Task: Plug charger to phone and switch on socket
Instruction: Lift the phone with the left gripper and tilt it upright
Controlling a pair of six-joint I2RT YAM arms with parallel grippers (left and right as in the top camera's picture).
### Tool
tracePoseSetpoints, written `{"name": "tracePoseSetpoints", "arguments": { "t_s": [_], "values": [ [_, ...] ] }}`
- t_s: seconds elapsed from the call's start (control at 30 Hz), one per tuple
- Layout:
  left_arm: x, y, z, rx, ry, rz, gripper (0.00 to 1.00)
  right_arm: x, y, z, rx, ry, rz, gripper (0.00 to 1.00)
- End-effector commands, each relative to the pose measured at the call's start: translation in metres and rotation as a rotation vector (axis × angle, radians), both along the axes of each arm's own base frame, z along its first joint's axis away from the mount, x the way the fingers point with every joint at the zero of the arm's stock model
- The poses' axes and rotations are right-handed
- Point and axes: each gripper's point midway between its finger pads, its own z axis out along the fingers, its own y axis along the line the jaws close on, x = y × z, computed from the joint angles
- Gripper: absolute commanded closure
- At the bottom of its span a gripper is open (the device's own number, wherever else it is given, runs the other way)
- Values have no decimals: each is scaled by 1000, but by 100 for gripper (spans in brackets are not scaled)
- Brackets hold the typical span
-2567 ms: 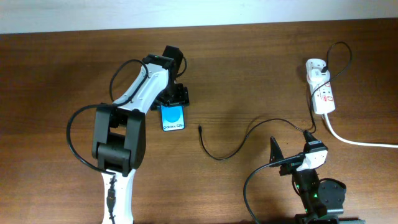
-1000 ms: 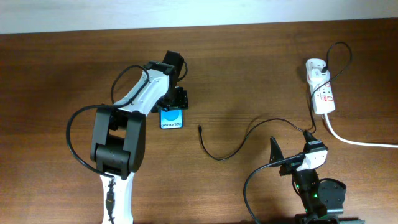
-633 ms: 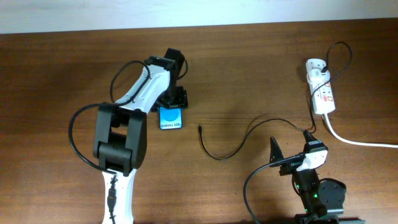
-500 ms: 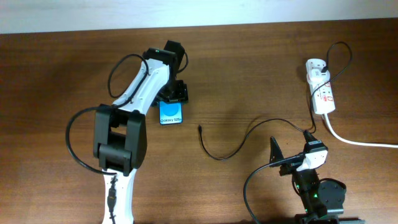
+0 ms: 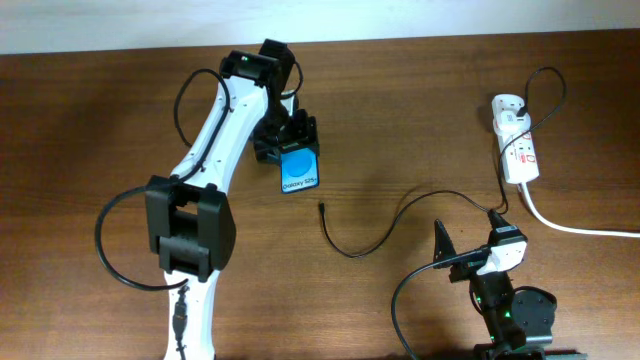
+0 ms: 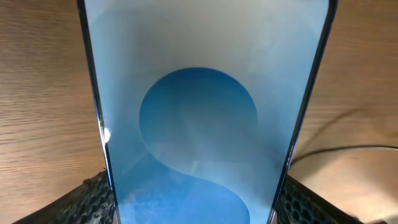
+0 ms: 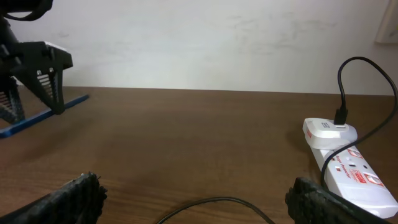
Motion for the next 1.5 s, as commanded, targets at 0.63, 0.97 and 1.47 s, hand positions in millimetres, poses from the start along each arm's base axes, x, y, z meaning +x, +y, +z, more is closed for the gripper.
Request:
{"name": "tracePoseSetpoints", "arguments": {
  "t_s": [0.63, 0.97, 1.47],
  "values": [
    [12, -28, 91, -743, 141, 110, 26, 0, 1, -3, -7, 4, 4, 2],
    [9, -39, 121, -925, 183, 100, 26, 0, 1, -3, -7, 4, 4, 2],
    [14, -30, 138, -1030, 191, 121, 25, 0, 1, -3, -7, 4, 4, 1]
  ]
}}
